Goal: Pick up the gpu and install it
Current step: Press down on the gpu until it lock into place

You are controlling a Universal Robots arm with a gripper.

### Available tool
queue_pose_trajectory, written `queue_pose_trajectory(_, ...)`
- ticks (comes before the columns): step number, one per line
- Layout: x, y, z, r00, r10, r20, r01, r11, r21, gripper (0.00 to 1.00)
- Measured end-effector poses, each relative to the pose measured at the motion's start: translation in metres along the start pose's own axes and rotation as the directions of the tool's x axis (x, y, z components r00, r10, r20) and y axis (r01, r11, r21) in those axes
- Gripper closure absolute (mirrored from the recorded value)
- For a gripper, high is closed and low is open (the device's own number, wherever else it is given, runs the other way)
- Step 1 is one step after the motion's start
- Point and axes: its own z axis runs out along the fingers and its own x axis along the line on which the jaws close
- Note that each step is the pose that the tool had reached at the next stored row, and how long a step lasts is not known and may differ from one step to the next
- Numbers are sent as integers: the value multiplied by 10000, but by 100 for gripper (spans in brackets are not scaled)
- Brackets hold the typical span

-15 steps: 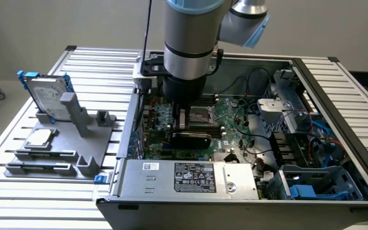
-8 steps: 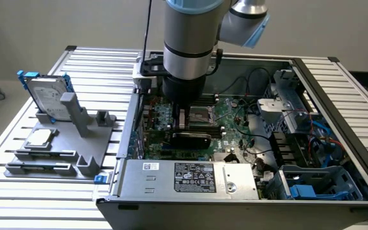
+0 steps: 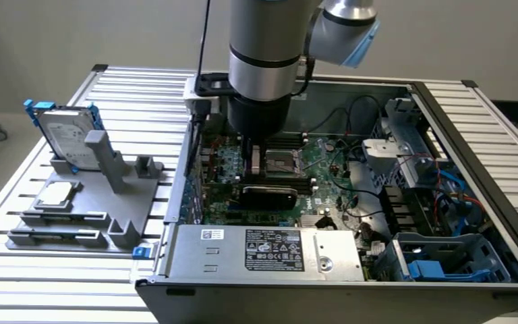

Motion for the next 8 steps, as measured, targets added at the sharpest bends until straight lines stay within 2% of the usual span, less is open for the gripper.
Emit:
queue_pose_trajectory(2, -1, 25, -5, 10000, 0, -3, 0, 10000, -12, 89)
queue_pose_trajectory(4, -3, 56, -3, 10000, 2, -4, -2, 10000, -54, 89)
queue_pose_trajectory(6, -4, 89, -3, 10000, 8, -18, -8, 9999, -139, 89)
queue_pose_trajectory(8, -5, 120, -1, 10000, 15, -39, -16, 9997, -262, 89)
